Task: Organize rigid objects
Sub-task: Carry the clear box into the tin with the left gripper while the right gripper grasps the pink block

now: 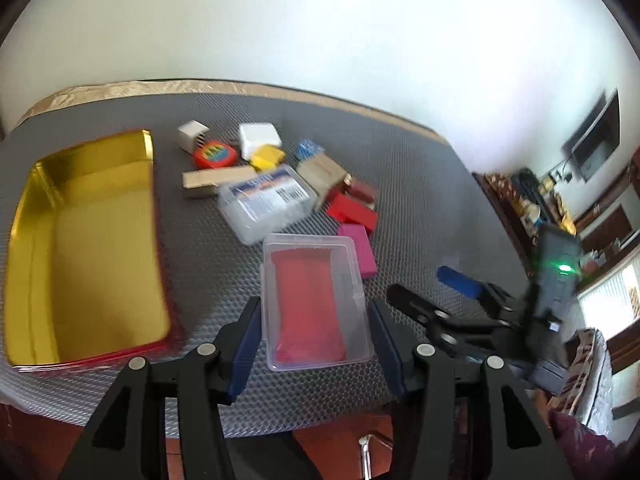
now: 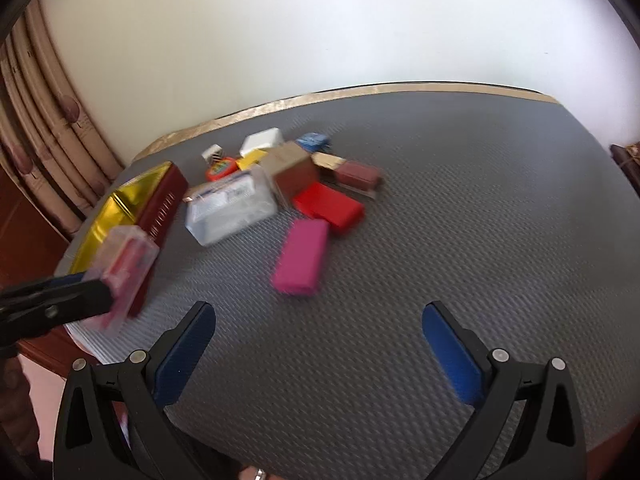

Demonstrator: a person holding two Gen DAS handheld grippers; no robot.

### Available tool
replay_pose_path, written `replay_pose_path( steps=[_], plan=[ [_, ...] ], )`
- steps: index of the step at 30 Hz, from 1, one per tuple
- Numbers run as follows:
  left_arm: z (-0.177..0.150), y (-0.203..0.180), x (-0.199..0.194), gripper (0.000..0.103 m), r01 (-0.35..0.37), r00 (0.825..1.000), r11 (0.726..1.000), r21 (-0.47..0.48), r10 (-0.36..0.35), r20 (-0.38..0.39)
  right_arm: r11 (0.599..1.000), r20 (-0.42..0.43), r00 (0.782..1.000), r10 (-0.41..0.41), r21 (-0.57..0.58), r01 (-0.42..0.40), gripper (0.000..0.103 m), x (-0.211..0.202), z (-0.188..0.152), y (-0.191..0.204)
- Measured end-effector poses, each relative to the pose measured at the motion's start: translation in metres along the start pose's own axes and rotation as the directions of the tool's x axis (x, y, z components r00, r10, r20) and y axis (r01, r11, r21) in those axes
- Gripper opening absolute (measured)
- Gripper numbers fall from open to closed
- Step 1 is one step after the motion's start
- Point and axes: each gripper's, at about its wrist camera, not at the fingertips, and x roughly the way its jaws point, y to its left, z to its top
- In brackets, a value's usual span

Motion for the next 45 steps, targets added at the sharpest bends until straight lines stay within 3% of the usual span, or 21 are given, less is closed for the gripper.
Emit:
replay_pose_path(
  steps=[4, 12, 16, 24, 27, 31, 41, 45],
  plan=[
    [0.007, 0.018, -0.022, 0.054, -0.017, 0.999, 0.999, -0.034, 0.018, 0.032, 0.999, -0.044, 0.998, -0.034, -0.042, 0.032, 0.1, 0.023, 0.014, 0.016],
    [0.019, 0.076, -0.046, 0.054, -0.121, 0.99, 0.989, -0.088, 0.127, 0.062, 0.995, -0.131, 0.987, -0.095, -0.052, 0.089, 0.091, 0.056, 0.024, 0.02],
    [0.023, 0.105, -0.039, 0.054, -0.158, 0.985, 0.981, -0.11, 0.165, 0.051, 0.994, -0.183, 0.978, -0.104, -0.051, 0.096, 0.068, 0.069, 0.028, 0.017],
    [0.04, 0.146, -0.014, 0.052, -0.201, 0.978, 0.97, -0.14, 0.206, 0.02, 0.991, -0.211, 0.969, -0.128, -0.073, 0.115, 0.067, 0.078, 0.033, 0.017],
    [0.047, 0.159, -0.005, 0.052, -0.206, 0.978, 0.965, -0.163, 0.21, 0.009, 0.983, -0.209, 0.964, -0.163, -0.113, 0.142, 0.055, 0.08, 0.033, 0.022],
    [0.052, 0.164, -0.001, 0.052, -0.236, 0.971, 0.962, -0.138, 0.239, 0.004, 0.981, -0.21, 0.962, -0.175, -0.124, 0.151, 0.029, 0.078, 0.035, 0.018],
    [0.055, 0.168, -0.009, 0.056, -0.343, 0.936, 0.928, -0.146, 0.35, 0.026, 0.995, -0.238, 0.967, -0.093, -0.045, 0.085, 0.028, 0.067, 0.035, 0.005],
    [0.047, 0.164, -0.029, 0.056, -0.305, 0.947, 0.933, -0.193, 0.319, 0.045, 0.999, -0.248, 0.968, -0.043, 0.001, 0.044, 0.028, 0.059, 0.032, 0.004]
  ],
)
